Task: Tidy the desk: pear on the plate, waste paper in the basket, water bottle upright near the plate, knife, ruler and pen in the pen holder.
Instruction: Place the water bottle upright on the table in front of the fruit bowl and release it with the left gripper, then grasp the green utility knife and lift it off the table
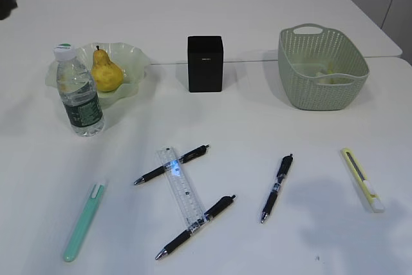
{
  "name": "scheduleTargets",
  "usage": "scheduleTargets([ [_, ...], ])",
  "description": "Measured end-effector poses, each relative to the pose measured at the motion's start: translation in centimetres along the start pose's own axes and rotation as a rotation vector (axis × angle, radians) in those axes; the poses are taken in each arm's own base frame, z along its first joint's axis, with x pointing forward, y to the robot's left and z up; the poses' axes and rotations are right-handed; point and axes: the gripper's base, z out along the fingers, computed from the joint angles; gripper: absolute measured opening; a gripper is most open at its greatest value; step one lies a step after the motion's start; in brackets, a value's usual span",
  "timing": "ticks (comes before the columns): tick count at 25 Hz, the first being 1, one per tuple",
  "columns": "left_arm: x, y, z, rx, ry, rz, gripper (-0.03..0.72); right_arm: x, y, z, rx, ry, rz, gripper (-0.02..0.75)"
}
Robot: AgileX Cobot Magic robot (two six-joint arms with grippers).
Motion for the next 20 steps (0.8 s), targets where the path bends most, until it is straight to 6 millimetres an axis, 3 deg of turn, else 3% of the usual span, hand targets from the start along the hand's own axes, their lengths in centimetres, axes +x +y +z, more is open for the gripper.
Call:
scheduleTargets([
  [7, -4.4, 0.0, -5.1, -0.007, -0.022, 0.003, 0.515, -2.1, -0.4, 2.1, -0.035, 0.241, 0.097, 0.478],
  [11, -4.2, 0.0, -7.2, -0.014, 0.129, -0.004, 0.515, -2.4, -0.3, 3.2, -0.056, 0.346, 0.139, 0.478],
  [15, -3.4, 0.1, -8.7, -0.023, 0.395, -0.005, 0.515, -2.1, -0.2, 3.4, -0.067, 0.406, 0.148, 0.478],
  [20, -5.0, -0.1, -9.9, -0.009, 0.577, 0.025, 0.515, -1.6, 0.0, 3.1, -0.082, 0.462, 0.156, 0.478],
])
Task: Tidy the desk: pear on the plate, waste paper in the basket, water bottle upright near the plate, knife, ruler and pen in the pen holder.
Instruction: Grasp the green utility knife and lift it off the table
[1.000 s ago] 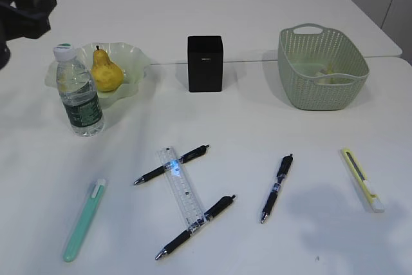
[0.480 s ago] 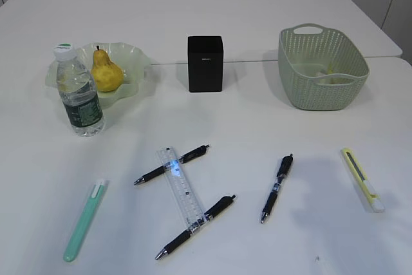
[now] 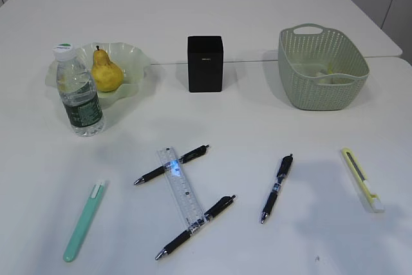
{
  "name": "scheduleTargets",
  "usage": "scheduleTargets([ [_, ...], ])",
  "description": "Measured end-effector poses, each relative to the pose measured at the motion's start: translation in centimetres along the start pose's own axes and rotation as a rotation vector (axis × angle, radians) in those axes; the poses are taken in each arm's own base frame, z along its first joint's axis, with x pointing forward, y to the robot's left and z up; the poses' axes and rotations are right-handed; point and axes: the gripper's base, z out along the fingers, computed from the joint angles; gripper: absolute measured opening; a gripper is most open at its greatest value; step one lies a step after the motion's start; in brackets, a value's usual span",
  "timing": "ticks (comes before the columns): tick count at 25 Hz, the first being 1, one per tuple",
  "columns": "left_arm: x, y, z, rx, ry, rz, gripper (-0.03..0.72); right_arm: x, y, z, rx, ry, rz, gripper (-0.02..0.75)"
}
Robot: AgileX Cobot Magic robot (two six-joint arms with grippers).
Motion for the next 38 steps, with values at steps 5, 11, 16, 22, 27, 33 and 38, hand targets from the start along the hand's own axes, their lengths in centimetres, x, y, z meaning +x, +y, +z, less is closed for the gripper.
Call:
scheduleTargets([
  [5, -1.0, -1.1, -0.6, 0.055, 0.160, 0.049, 0.499, 0.2, 0.3, 0.0, -0.031, 0.019, 0.022, 0.478],
  [11, -1.2, -3.8, 2.9, 0.151, 0.383, 0.099, 0.477, 0.6, 0.4, 0.0, -0.040, 0.062, 0.027, 0.478],
  [16, -0.3, -4.9, 6.9, 0.155, 0.567, 0.058, 0.477, 1.0, 0.4, -0.1, -0.045, 0.114, 0.029, 0.478],
  [22, 1.6, -5.5, 11.2, 0.132, 0.780, 0.052, 0.475, 1.3, 0.4, -0.1, -0.047, 0.140, 0.038, 0.478],
  [27, 3.5, -5.9, 14.7, 0.120, 0.905, 0.055, 0.475, 1.3, 0.4, -0.1, -0.046, 0.140, 0.040, 0.478],
  [33, 4.8, -6.7, 17.9, 0.141, 0.919, 0.016, 0.474, 1.3, 0.5, -0.1, -0.048, 0.140, 0.041, 0.478],
  [38, 5.8, -7.3, 20.3, 0.164, 0.902, -0.036, 0.463, 1.3, 0.5, -0.1, -0.048, 0.143, 0.043, 0.478],
])
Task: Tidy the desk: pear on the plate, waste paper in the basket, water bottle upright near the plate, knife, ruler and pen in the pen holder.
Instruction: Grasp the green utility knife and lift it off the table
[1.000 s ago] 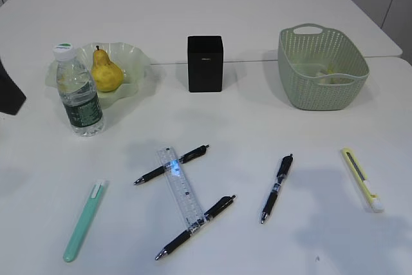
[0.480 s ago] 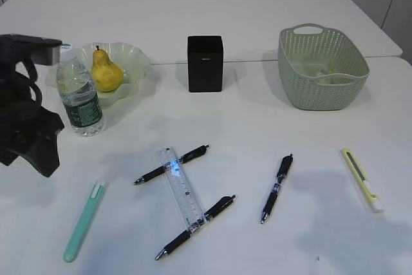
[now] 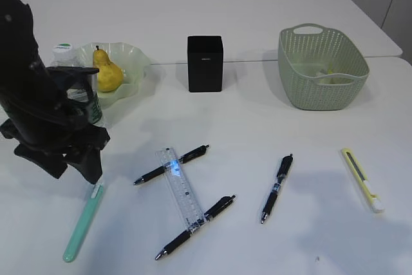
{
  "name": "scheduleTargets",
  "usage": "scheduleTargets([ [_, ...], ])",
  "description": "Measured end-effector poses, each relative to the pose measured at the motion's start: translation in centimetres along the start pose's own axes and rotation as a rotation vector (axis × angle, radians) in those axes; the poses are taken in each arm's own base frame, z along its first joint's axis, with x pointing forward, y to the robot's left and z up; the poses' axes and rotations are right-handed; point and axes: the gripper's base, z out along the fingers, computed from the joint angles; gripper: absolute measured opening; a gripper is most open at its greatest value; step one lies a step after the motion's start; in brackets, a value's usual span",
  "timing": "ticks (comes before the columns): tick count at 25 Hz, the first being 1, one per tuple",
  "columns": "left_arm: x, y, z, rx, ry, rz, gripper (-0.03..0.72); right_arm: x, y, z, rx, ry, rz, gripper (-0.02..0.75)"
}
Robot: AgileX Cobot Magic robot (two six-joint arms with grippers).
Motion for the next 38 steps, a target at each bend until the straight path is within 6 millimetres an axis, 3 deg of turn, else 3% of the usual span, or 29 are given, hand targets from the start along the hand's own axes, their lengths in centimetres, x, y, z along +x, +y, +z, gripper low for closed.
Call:
scheduleTargets([
  [15, -0.9, 0.3, 4.7, 0.005, 0.080, -0.034, 0.460, 0.1, 0.0, 0.0, -0.001, 0.013, 0.000, 0.478],
  [25, -1.4, 0.3, 4.9, 0.006, 0.038, -0.035, 0.453, 0.1, 0.0, 0.0, -0.001, 0.015, 0.000, 0.478],
  [38, -1.4, 0.6, 7.2, -0.003, 0.097, -0.045, 0.449, 0.1, 0.0, 0.0, -0.001, 0.015, 0.000, 0.478],
])
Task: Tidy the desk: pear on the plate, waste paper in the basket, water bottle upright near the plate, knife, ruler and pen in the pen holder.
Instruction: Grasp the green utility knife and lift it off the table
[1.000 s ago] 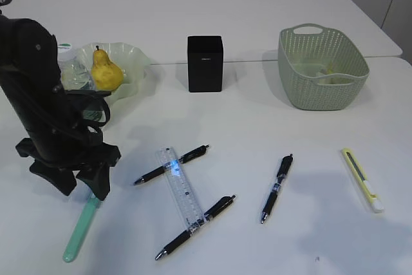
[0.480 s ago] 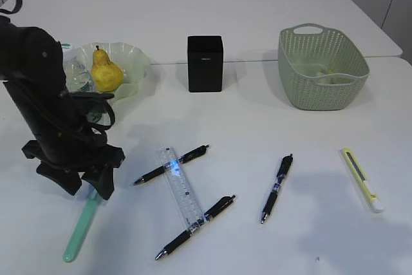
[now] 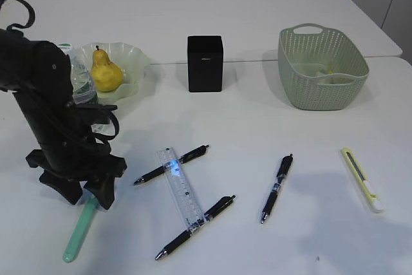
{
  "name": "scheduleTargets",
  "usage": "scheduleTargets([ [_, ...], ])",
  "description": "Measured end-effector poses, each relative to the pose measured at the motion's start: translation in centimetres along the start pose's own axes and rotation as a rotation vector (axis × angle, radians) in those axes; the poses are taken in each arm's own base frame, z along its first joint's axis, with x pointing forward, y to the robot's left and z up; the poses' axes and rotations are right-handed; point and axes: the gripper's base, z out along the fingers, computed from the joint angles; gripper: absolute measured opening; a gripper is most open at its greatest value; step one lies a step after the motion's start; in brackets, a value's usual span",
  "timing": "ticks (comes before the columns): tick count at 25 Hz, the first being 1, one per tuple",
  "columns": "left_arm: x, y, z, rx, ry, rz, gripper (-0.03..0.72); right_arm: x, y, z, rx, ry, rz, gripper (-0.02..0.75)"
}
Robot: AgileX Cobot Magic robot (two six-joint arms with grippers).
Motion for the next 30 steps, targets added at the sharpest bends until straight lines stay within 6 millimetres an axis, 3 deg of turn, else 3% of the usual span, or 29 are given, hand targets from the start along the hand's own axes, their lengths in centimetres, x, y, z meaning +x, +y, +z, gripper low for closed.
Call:
scheduleTargets([
  [20, -0.3, 0.3, 0.7, -0.028, -0.002, 0.020, 0.388, -0.1, 0.0, 0.0, 0.002, -0.010, 0.000, 0.478],
  [27, -0.5, 0.4, 0.9, -0.036, 0.004, 0.026, 0.333, -0.2, 0.0, 0.0, 0.004, -0.017, -0.001, 0.478],
  [30, -0.6, 0.5, 1.1, -0.047, 0.009, 0.035, 0.270, -0.2, 0.0, 0.0, 0.004, -0.017, -0.001, 0.478],
])
